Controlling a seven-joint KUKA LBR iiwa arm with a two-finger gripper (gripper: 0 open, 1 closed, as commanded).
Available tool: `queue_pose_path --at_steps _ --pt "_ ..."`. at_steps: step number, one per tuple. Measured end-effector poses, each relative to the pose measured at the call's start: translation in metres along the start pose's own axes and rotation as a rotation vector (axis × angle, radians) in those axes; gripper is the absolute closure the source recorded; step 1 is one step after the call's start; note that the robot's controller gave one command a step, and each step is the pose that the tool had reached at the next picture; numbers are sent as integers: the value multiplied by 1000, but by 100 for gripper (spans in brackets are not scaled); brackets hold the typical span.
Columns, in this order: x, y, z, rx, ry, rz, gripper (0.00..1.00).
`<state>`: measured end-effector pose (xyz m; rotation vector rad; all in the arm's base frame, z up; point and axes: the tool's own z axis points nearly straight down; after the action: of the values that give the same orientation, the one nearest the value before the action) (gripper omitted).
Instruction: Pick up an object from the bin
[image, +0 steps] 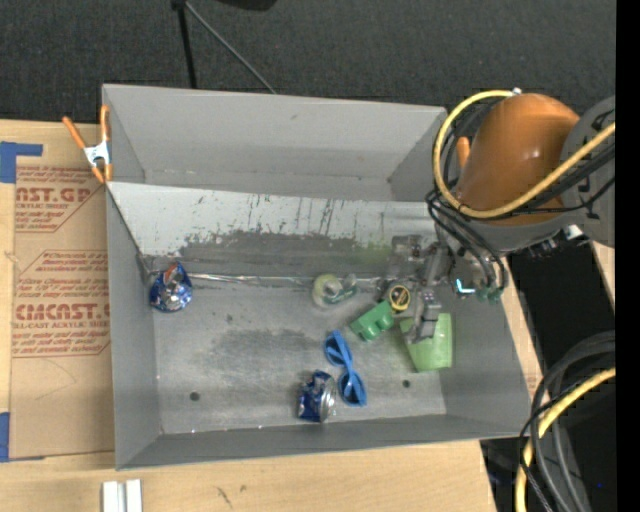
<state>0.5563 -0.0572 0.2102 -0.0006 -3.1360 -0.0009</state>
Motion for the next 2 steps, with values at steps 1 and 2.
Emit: queue_pose_path --at_steps 1,2 --pt "-3 -14 101 -1 0 142 0" --pt "-37 -19 139 -5 -10 -690 0"
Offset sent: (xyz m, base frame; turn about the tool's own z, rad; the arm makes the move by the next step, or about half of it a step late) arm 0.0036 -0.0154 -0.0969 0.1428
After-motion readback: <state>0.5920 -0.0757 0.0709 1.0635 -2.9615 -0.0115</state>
